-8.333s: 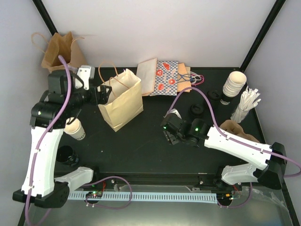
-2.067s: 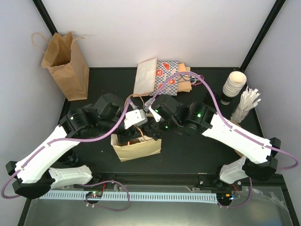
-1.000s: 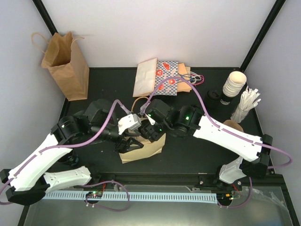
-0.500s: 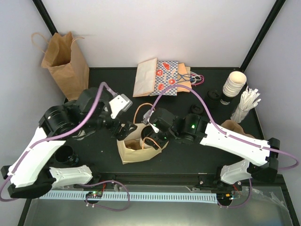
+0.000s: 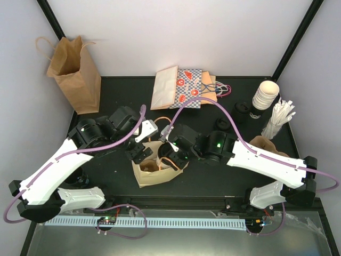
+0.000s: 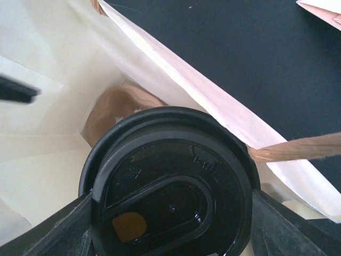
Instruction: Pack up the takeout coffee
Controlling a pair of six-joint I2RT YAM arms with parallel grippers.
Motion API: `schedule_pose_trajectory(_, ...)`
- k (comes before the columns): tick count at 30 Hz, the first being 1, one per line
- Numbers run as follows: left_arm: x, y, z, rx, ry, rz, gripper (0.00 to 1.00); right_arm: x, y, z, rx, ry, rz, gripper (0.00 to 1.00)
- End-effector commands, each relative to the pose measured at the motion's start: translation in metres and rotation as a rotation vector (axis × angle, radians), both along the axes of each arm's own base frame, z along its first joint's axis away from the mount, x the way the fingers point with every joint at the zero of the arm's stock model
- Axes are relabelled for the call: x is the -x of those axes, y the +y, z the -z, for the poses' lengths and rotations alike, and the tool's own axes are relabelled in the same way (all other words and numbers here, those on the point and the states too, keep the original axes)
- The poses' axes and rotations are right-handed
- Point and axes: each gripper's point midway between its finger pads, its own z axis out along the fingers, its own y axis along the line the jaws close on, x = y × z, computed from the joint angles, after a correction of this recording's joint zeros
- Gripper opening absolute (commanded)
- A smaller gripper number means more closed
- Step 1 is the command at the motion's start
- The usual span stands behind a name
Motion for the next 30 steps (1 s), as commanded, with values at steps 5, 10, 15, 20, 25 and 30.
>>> schedule_pose_trajectory(5, -0.04, 0.007, -0.003, -0.059, -0.187, -0.056, 0.78, 0.002, -0.002, -0.01, -0.001, -0.023, -0.025, 0.63)
schedule_pose_trajectory(10, -0.047, 0.009, 0.005, -0.07, -0.18, -0.065, 0.52, 0.003, -0.001, -0.017, 0.001, -0.02, -0.032, 0.63)
schedule_pose_trajectory(15, -0.049, 0.007, 0.006, -0.033, -0.164, -0.058, 0.12, 0.006, -0.004, -0.026, -0.003, -0.007, -0.029, 0.63)
schedule_pose_trajectory(20, -0.046, 0.0, 0.002, 0.004, -0.152, -0.038, 0.02, 0.01, -0.003, -0.036, -0.011, 0.01, -0.05, 0.63)
schedule_pose_trajectory(25, -0.043, -0.006, 0.001, 0.041, -0.14, -0.019, 0.02, 0.011, 0.004, -0.037, -0.005, 0.015, -0.075, 0.63)
schedule_pose_trajectory(30, -0.04, -0.007, 0.001, 0.055, -0.135, -0.009, 0.02, 0.008, 0.01, -0.032, 0.029, -0.016, -0.123, 0.63)
